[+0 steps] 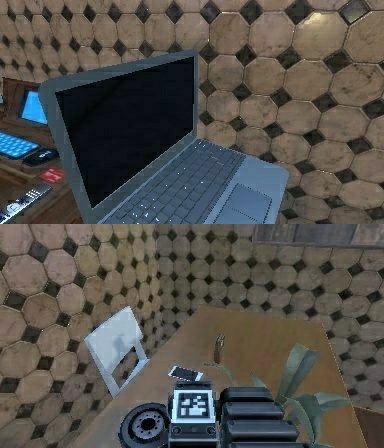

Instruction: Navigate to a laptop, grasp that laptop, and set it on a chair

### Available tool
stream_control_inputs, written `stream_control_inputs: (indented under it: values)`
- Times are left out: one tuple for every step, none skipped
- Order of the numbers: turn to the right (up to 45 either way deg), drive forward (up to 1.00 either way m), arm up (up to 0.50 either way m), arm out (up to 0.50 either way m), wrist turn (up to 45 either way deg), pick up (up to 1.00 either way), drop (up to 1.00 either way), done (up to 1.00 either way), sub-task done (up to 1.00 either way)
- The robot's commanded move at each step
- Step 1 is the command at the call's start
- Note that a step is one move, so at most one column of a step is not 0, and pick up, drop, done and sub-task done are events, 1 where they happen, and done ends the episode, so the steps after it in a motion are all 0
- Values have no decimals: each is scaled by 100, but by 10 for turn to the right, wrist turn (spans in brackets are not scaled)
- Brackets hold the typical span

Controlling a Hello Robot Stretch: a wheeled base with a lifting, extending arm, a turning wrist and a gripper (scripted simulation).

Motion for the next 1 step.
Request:
stream_control_inputs:
  values:
    - [0,0,0,48,0,0,0,0,0]
